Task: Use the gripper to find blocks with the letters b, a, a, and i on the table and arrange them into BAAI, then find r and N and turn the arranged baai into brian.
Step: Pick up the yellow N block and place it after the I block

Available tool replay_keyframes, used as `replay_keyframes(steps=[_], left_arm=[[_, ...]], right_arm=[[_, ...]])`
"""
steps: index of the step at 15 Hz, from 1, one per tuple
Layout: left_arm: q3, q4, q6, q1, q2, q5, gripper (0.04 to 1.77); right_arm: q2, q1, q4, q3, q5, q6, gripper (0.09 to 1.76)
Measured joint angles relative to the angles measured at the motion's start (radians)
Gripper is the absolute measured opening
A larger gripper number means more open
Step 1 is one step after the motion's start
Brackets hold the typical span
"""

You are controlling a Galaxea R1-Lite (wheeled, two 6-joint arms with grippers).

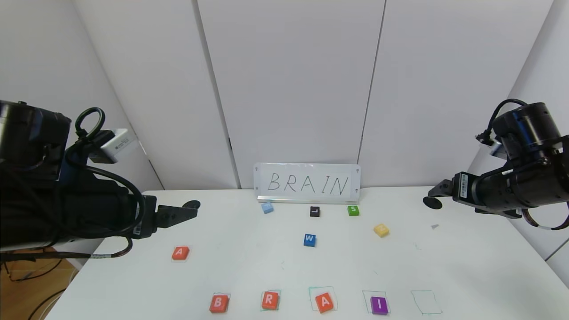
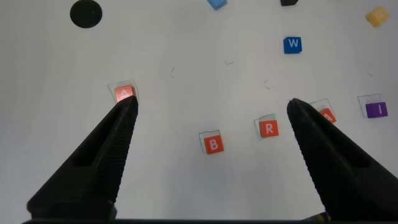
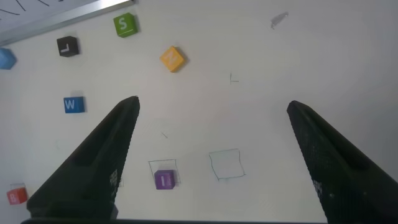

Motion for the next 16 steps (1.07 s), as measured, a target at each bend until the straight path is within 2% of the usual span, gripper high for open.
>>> replay_keyframes(steps=[4,7,12,16], left_arm=[[0.005,0.002,0.012,0.0,-0.003,0.0,1.71],[0.008,0.002,0.016,-0.003,-0.003,0.0,1.71],[0.02,-0.002,0.039,-0.007,-0.001,0.001,1.71],[0.024,-0.003,0.04,-0.009,0.007,0.001,1.72]], right_arm=[[0.045,0.033,0.122,-0.124,-0.027,0.057,1.71],[0.12,0.055,0.213,-0.244,-0.031,0.172,1.71],[0.249,0.1,0.23,-0.326,-0.031,0.403,1.71],[0.347,0.099,0.228,-0.376,-0.024,0.479,1.71]])
